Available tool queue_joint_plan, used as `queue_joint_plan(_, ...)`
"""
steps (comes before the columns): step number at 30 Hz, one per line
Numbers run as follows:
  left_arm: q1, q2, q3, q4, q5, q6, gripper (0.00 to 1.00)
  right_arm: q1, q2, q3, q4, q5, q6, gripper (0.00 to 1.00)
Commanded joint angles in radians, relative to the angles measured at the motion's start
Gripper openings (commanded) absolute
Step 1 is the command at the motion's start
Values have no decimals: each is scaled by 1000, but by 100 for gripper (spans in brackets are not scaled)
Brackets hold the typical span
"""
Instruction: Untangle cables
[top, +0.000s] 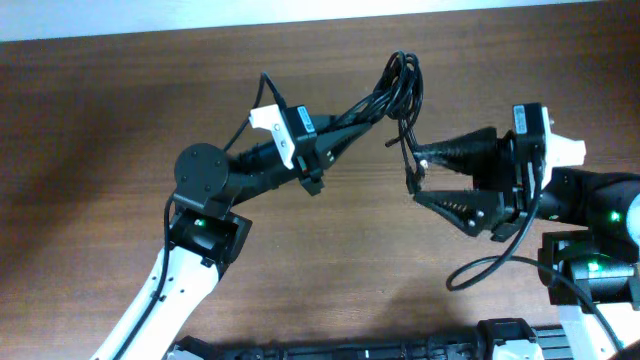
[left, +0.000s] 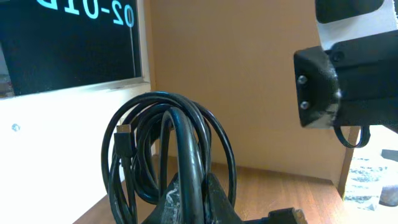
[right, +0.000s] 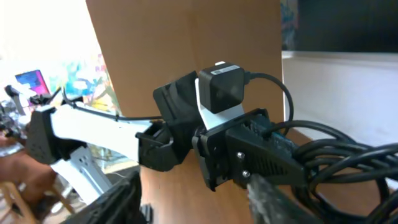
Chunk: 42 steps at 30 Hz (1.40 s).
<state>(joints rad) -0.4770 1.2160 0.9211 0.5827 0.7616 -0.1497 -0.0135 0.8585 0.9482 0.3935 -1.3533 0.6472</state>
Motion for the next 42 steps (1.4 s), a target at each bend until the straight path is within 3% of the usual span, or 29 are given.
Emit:
queue_joint_plan(1, 2, -8, 7, 84, 2, -72, 0, -6, 15, 12, -2, -8, -2, 68)
queue_joint_plan(5, 2, -8, 7, 143, 51, -153, 0, -5, 64, 13, -30, -35, 27, 72)
queue_joint_plan(19, -148, -8, 7, 139, 89, -153, 0, -6, 117, 13, 18, -45, 27, 74)
queue_joint_plan(22, -153, -8, 7, 139, 89, -153, 0, -6, 117, 13, 31, -37, 27, 79)
queue_joint_plan(31, -153, -8, 7, 138, 126, -153, 0, -6, 117, 13, 120, -23, 28, 80)
queue_joint_plan(33, -153, -8, 7, 142, 121, -152, 0, -6, 117, 13, 120, -24, 28, 63)
queue_joint_plan(37, -153, -8, 7, 143, 102, -148, 0, -6, 117, 13, 120, -28, 43, 6)
queue_joint_plan(42, -137, -8, 7, 142, 45, -149, 0, -6, 117, 13, 120, -67, 50, 4)
